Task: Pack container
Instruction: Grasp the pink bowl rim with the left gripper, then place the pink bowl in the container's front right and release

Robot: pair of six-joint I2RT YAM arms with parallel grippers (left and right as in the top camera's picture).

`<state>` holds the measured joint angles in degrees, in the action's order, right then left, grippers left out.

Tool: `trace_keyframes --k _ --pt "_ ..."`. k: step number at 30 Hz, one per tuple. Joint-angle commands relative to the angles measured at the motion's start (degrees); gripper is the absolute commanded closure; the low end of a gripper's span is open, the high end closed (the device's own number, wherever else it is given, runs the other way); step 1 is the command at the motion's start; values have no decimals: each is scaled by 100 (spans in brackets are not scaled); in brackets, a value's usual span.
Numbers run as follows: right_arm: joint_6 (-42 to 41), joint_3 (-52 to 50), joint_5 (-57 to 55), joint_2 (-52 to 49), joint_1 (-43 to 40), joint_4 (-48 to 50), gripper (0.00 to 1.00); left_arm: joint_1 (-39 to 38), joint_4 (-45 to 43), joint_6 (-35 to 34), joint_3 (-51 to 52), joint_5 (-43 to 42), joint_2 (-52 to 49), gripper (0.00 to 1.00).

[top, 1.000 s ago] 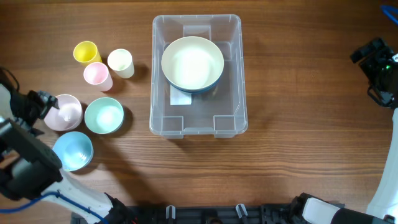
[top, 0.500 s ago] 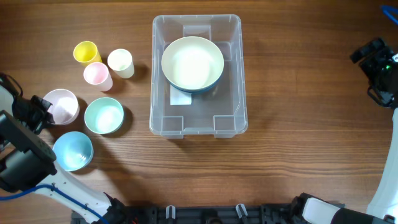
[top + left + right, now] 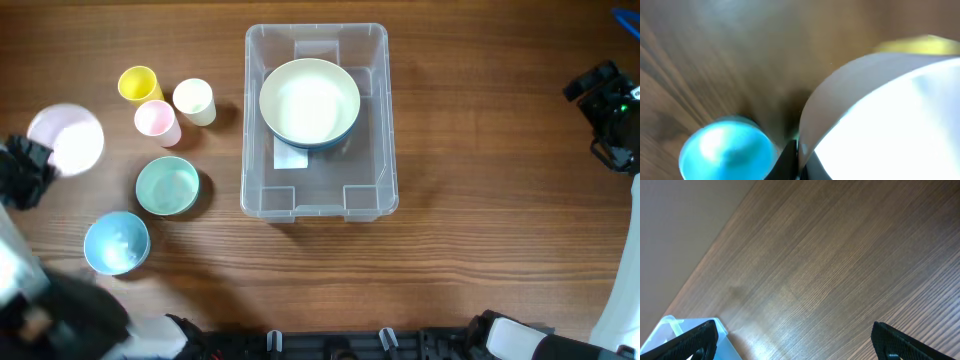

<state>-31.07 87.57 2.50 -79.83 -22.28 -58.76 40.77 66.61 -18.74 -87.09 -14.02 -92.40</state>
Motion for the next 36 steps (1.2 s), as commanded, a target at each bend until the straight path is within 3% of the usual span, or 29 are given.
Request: trace_keyframes --k 1,7,11,15,25,36 --pt "-55 55 -79 -48 9 4 0 -1117 160 210 -111 -461 1390 96" --pt "-52 55 -79 -48 9 4 0 -4199 -225 -13 -109 -122 2332 96" --pt "-52 55 -81 -48 9 4 0 -5827 -887 -190 -109 63 1698 96" --pt "-52 55 -81 -48 9 4 0 -6690 -1259 -188 -109 433 800 96" --pt "-52 55 -81 -48 9 4 0 -7593 -1447 -275 -109 1097 -1102 96" --pt "-55 55 -79 -48 9 4 0 -7571 -1335 -426 -96 1456 -1338 96"
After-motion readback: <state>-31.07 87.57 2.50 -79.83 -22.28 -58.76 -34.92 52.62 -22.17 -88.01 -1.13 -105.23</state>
